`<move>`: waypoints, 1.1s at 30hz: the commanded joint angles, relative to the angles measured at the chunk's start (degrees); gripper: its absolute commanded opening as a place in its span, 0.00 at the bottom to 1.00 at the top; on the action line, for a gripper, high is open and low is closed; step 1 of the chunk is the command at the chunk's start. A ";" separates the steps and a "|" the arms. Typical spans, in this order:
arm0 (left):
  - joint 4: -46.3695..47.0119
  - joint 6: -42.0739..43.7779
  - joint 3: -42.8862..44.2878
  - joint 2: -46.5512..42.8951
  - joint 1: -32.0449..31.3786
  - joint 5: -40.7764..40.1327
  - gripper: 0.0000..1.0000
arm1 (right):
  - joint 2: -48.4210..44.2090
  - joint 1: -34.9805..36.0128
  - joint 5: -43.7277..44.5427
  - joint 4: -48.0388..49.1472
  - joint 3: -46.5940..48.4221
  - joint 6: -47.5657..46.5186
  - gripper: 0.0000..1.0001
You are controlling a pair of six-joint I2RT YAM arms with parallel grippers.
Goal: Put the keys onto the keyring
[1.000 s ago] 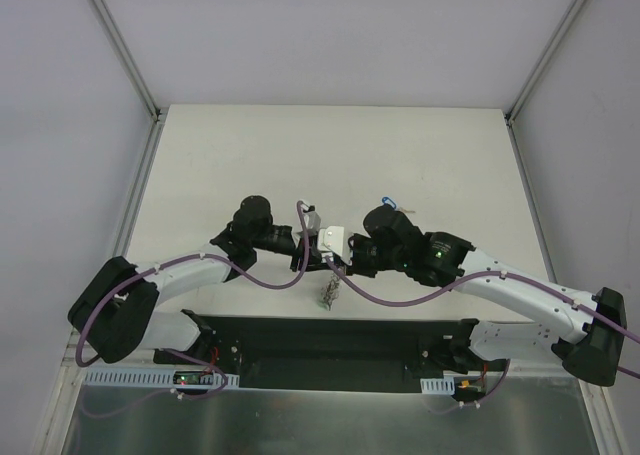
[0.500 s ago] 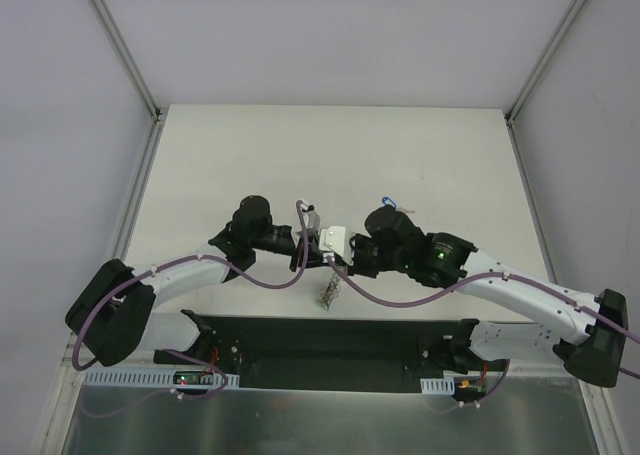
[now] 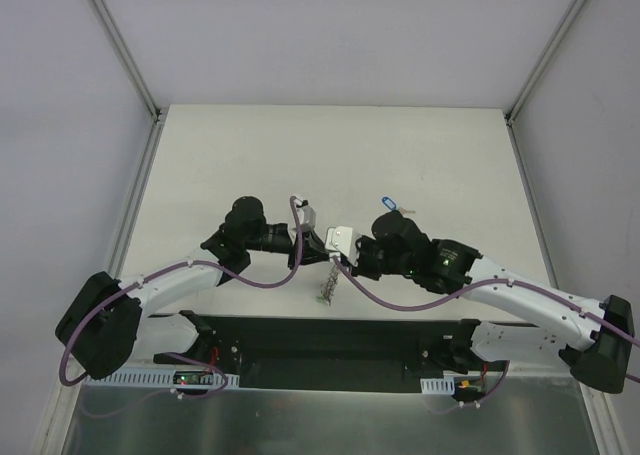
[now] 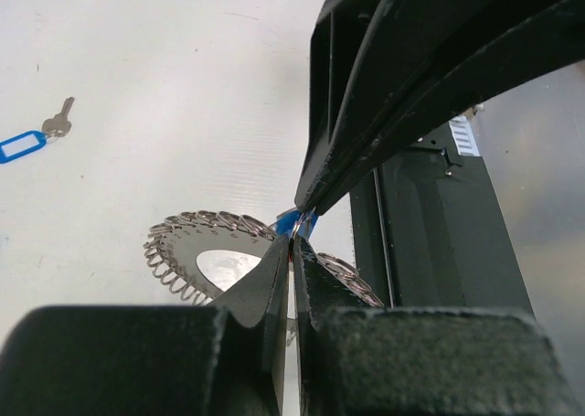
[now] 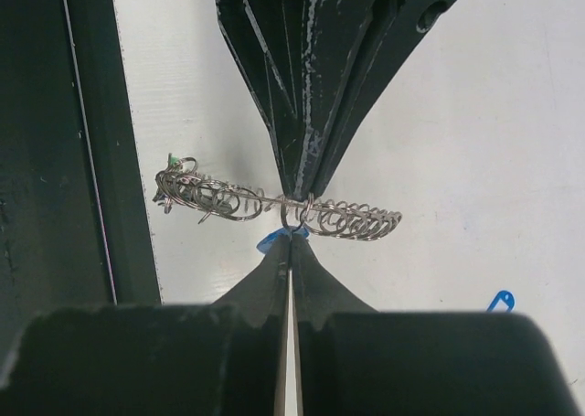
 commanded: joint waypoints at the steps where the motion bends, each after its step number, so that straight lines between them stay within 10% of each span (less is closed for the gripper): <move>1: 5.08 -2.82 -0.15 -2.96 1.52 -4.83 0.00 | -0.23 -0.04 -1.85 3.07 -0.95 2.69 0.01; 6: 0.60 -2.03 -0.50 -4.19 1.61 -15.60 0.01 | 2.59 -0.13 0.95 4.66 0.98 2.69 0.01; 9: -3.18 -1.59 -0.51 -5.69 1.61 -21.86 0.32 | 4.70 -0.65 2.80 5.28 3.44 2.52 0.01; 21: -30.67 -5.80 6.08 -19.22 2.14 -63.89 0.94 | 11.98 -7.15 2.89 5.81 12.74 3.48 0.01; 33: -48.98 -12.15 14.17 -25.37 13.29 -62.26 0.99 | 30.26 -16.65 2.80 7.83 30.85 8.22 0.01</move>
